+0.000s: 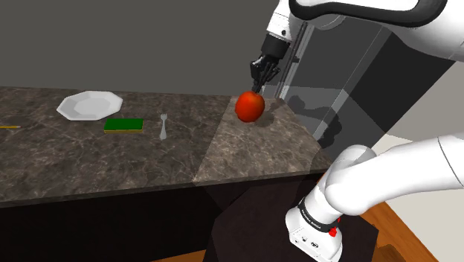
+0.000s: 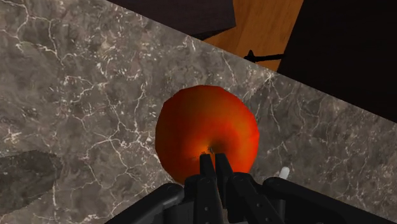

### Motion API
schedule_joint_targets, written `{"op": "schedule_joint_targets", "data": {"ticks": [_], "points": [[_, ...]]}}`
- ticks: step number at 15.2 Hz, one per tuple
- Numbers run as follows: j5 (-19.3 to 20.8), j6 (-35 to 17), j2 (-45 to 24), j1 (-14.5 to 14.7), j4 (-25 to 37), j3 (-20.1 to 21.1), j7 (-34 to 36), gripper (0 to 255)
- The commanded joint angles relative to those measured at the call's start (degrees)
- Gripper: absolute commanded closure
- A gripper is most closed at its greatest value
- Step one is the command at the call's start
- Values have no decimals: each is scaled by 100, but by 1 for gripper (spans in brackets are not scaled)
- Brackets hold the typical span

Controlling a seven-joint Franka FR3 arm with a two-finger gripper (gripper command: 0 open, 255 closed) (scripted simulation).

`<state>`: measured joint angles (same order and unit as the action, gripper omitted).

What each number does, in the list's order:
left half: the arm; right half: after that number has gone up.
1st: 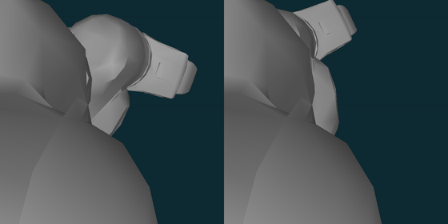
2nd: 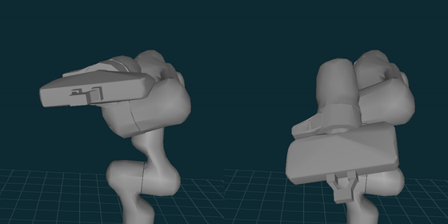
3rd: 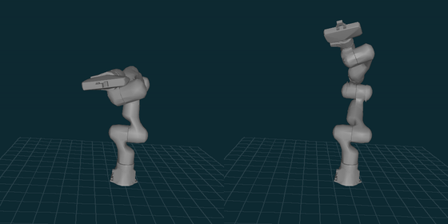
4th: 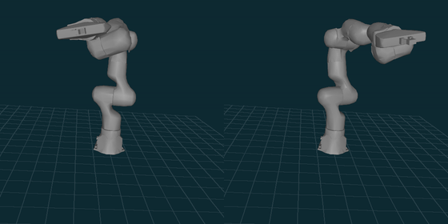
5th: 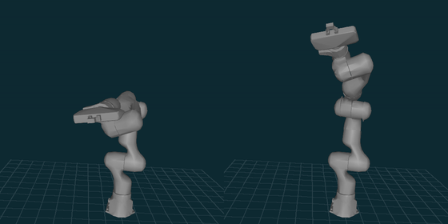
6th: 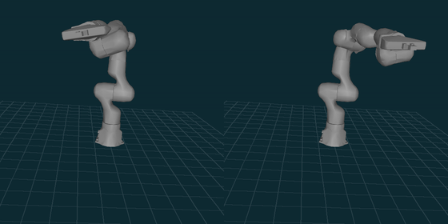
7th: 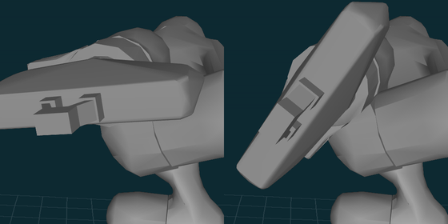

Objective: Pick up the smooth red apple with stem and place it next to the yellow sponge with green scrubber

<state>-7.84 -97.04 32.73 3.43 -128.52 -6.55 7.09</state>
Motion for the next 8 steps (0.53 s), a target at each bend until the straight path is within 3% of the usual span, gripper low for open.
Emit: {"op": "schedule_joint_targets", "data": {"ticks": [1, 8], "points": [[-117, -111, -210, 102, 139, 187, 230, 255], [-391, -444, -1031, 423, 779, 814, 1019, 255]]}}
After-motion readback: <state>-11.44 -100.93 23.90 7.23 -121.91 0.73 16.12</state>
